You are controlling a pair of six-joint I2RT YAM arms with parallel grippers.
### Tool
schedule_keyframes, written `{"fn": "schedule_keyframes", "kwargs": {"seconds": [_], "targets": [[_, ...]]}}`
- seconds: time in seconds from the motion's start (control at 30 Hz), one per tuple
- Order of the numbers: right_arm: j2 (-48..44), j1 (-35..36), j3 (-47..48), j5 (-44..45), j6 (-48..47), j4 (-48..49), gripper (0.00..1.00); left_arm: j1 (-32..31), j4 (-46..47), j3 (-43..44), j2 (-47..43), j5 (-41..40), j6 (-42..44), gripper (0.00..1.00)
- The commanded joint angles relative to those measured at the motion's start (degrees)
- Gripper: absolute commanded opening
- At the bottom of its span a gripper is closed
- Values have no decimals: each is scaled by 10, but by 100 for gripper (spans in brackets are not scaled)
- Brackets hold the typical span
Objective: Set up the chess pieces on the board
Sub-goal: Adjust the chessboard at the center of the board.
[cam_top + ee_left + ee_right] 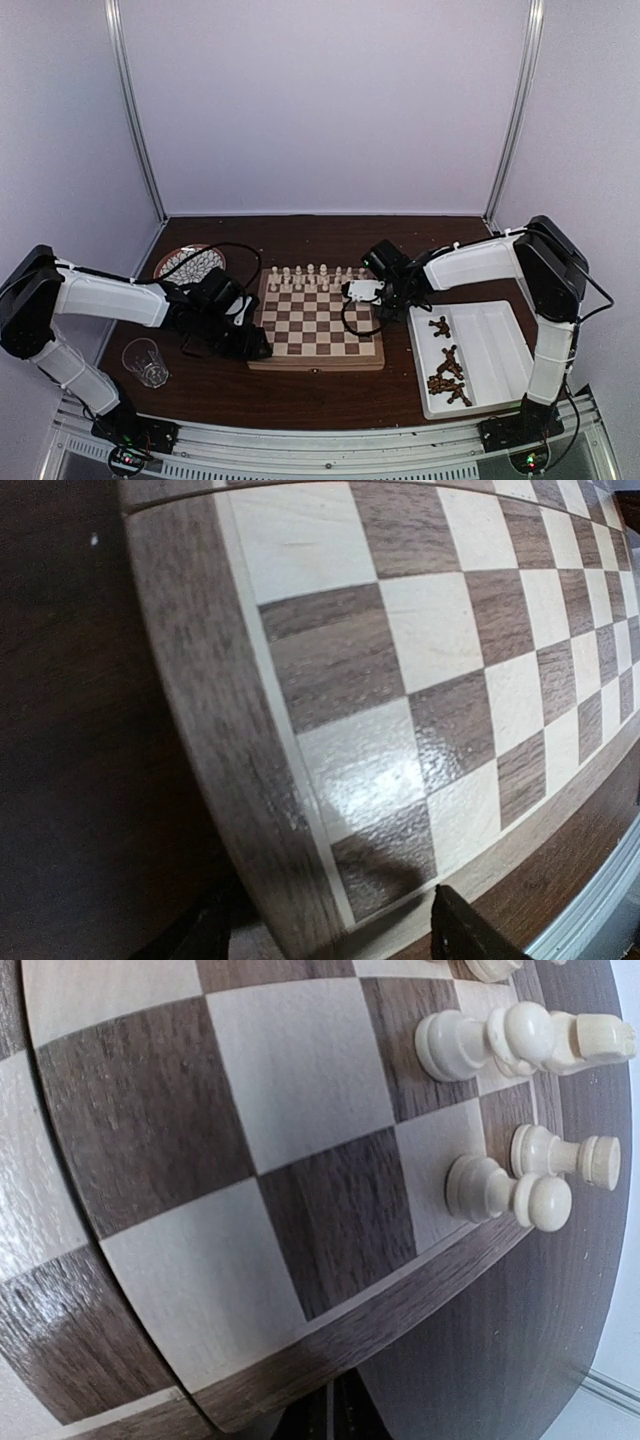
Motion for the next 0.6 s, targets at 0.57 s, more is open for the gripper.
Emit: {"fn": "schedule_keyframes", "kwargs": {"seconds": [0.57], "targets": [[-399, -111, -81, -217, 37, -254, 33, -4, -86, 165, -209, -110, 202, 69]]}}
